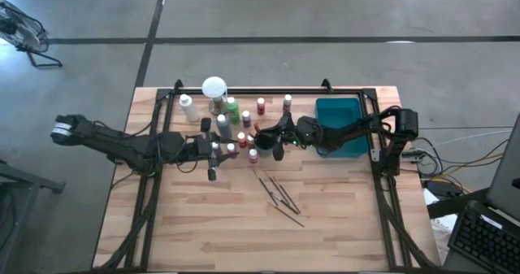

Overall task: Pick & Place Paint Supplies
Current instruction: Adjust the gold paint brushes

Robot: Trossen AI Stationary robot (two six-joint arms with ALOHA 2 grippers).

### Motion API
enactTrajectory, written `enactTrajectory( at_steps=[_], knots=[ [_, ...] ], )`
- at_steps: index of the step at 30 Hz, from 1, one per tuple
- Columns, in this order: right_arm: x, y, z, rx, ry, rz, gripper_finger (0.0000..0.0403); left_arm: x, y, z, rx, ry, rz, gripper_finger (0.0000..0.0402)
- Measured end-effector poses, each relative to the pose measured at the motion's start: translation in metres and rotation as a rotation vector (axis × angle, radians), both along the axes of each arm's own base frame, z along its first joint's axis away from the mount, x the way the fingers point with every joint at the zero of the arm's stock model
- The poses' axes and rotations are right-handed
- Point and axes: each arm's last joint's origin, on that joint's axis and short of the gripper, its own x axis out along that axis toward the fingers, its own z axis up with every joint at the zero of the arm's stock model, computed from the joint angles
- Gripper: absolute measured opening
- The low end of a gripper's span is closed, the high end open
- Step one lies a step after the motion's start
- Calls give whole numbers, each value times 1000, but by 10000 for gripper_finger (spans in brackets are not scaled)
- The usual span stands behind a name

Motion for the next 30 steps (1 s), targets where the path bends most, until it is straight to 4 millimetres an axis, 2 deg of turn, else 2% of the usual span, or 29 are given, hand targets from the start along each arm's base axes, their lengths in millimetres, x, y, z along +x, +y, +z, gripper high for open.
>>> enactTrajectory(
  at_steps=[3,7,13,16,20,23,30],
  knots=[
    [-1,1,7,-13,-16,4,75,0,0,-1,1,9,0,165],
    [-12,7,39,-68,-66,19,88,-1,0,-9,8,116,1,165],
    [-47,27,88,-101,22,17,80,5,-2,-17,17,318,-27,165],
    [-68,42,103,-101,84,-9,63,15,-5,-29,51,421,-73,165],
    [-88,63,112,-62,136,15,42,35,-7,-52,110,581,-130,165],
    [-96,75,114,-38,152,35,34,54,-10,-63,179,708,-196,164],
    [-97,87,108,-47,193,5,36,95,-17,-80,377,993,-319,163]
  ],
)
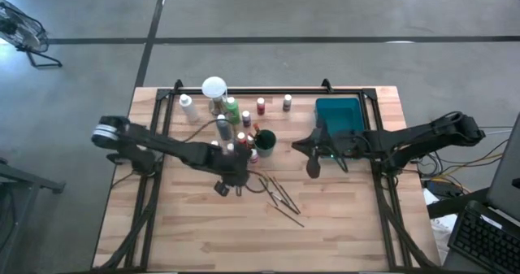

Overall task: Pick & Place Paint Supplies
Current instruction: Adjust the gold paint brushes

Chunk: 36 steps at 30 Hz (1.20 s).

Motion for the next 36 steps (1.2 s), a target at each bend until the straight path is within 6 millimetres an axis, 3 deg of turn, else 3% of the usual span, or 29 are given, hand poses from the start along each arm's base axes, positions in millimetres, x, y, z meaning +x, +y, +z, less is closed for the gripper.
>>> enactTrajectory(
  at_steps=[10,22,32,36],
  knots=[
    [4,0,-10,-6,56,-1,51,34,-2,-20,182,96,-144,163],
    [3,0,-12,-10,80,-1,73,42,-1,-40,273,165,-208,163],
    [4,4,-14,89,79,33,88,34,-8,-12,13,20,180,162],
    [11,18,-30,136,143,78,80,29,-13,-1,-48,-29,269,161]
  ],
)
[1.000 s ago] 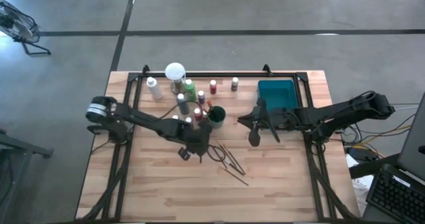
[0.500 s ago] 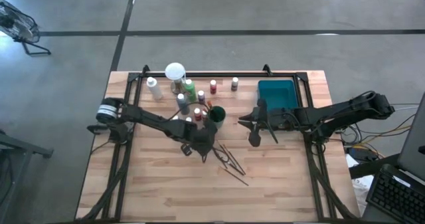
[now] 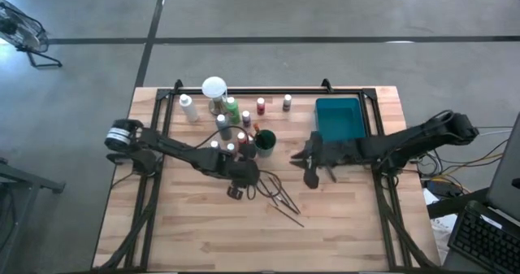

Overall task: Pick & Place Paint Supplies
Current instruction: Adjust the gold paint brushes

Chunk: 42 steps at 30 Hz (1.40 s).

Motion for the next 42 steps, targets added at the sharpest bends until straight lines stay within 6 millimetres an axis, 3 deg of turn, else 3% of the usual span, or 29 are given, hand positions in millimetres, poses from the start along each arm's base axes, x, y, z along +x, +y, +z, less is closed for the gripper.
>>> enactTrajectory(
  at_steps=[5,10,17,22,32,36,42],
  knots=[
    [16,35,-28,-45,74,-5,51,-6,-7,0,-13,-26,85,160],
    [36,71,-45,-161,85,-99,26,-28,-11,-8,19,-47,204,160],
    [80,91,-61,-97,92,-195,36,-65,-10,1,-72,-234,340,160],
    [114,90,-65,-59,88,-252,79,-92,-2,9,-150,-384,384,160],
    [147,72,-104,119,245,-294,160,-127,9,25,-197,-527,378,160],
    [157,73,-106,78,270,-307,167,-133,11,32,-183,-554,356,160],
    [158,71,-117,-27,366,-348,145,-136,12,36,-176,-570,341,160]
  ],
)
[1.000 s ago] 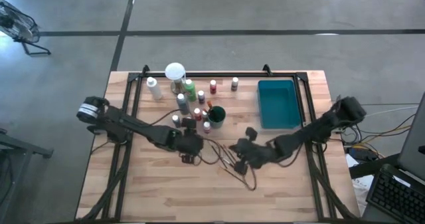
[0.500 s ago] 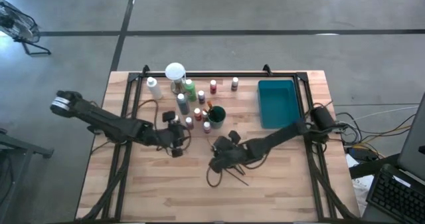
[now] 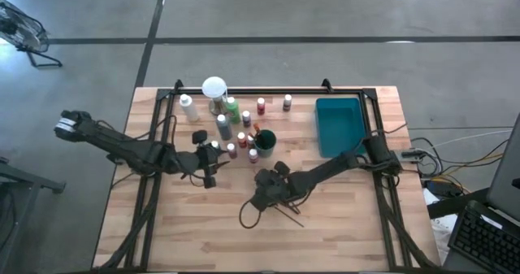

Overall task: Pick & Place Paint Supplies
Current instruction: Adjust the gold paint brushes

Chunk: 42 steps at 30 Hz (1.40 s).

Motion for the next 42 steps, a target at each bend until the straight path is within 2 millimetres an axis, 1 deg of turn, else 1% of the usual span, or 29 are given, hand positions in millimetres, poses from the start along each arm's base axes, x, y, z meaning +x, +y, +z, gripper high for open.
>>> enactTrajectory(
  at_steps=[4,10,14,19,22,25,29,30,33,35,39,42],
  knots=[
    [0,1,-5,12,10,-1,132,0,0,0,2,3,0,160],
    [0,4,-7,83,33,43,122,-1,0,-1,7,12,-2,160],
    [-2,13,-5,92,37,92,118,-1,0,-1,7,12,-2,160],
    [-6,29,1,129,43,181,111,-1,0,-1,6,12,-1,160],
    [-9,36,5,91,25,180,109,-1,0,-1,5,12,-1,160],
    [-9,36,12,34,-11,145,116,-1,0,-1,5,12,-1,160],
    [-11,31,22,-14,-34,106,140,-1,0,-1,5,12,-1,160],
    [-12,30,27,-26,-39,98,147,-1,0,-1,5,12,-1,160],
    [-25,25,41,-73,-4,23,166,-1,0,-1,4,12,-1,160],
    [-39,19,45,-103,43,-64,174,-1,0,-1,5,17,-1,160],
    [-63,10,41,-94,56,-168,178,-1,0,-2,14,22,-5,160],
    [-74,7,32,-67,48,-196,168,-1,0,-2,21,24,-9,160]
  ],
)
